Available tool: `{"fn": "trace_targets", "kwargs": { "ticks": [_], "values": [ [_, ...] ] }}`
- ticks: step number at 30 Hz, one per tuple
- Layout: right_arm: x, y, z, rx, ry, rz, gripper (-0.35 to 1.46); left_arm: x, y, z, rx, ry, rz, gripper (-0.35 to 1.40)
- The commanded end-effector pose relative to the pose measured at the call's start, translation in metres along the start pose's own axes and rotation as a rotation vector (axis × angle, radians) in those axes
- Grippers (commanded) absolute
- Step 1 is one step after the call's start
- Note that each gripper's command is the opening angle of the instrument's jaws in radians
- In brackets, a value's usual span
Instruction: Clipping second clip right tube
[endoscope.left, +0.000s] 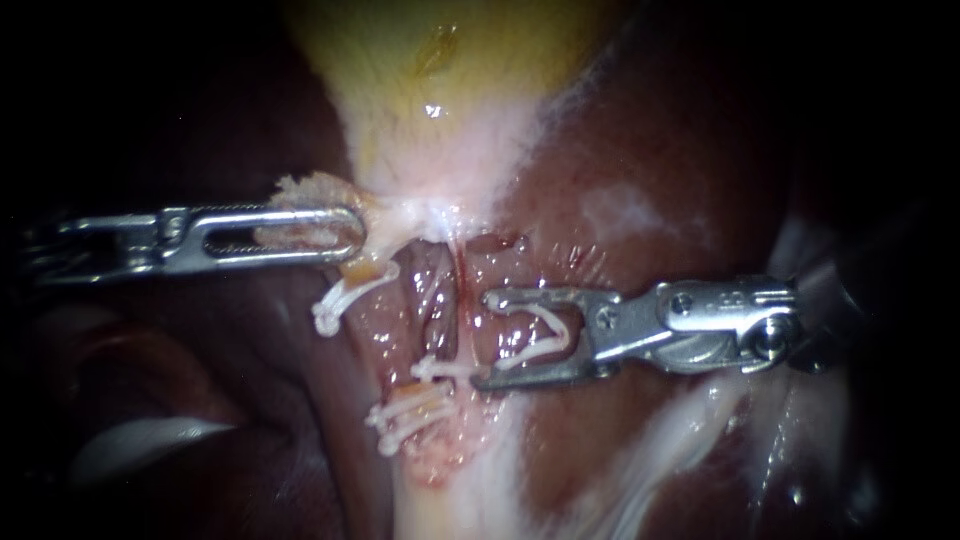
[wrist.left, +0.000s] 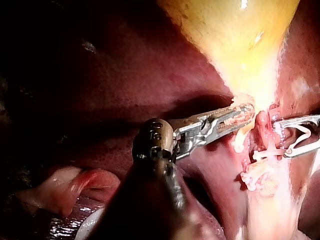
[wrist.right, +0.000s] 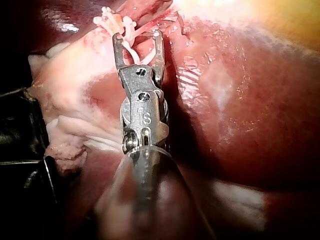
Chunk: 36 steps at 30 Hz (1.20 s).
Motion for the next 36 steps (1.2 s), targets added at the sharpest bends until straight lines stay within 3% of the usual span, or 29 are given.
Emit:
{"fn": "trace_targets", "kwargs": {
  "ticks": [1, 12, 22, 28, 36],
  "values": [
    [-0.0002, 0.0, 0.0001, -0.002, 0.0, 0.008, 0.5, 0.0, 0.0, 0.0, 0.0, 0.0, 0.0, -0.35],
    [-0.0003, 0.0002, 0.0016, 0.006, 0.015, 0.071, 0.5, 0.0, -0.0001, 0.0001, -0.001, -0.001, 0.0, -0.35],
    [-0.0017, 0.0007, 0.0045, 0.016, 0.017, 0.115, 0.5, 0.0001, -0.0002, 0.0001, -0.002, -0.001, 0.0, -0.35],
    [-0.0015, 0.0008, 0.0054, 0.052, 0.071, 0.177, 0.5, 0.0001, -0.0003, 0.0001, -0.002, -0.002, 0.0, -0.35],
    [-0.0011, 0.0007, 0.0063, 0.142, 0.163, 0.282, 0.48, 0.0001, -0.0003, 0.0001, -0.002, -0.002, 0.0, -0.35]
  ]
}}
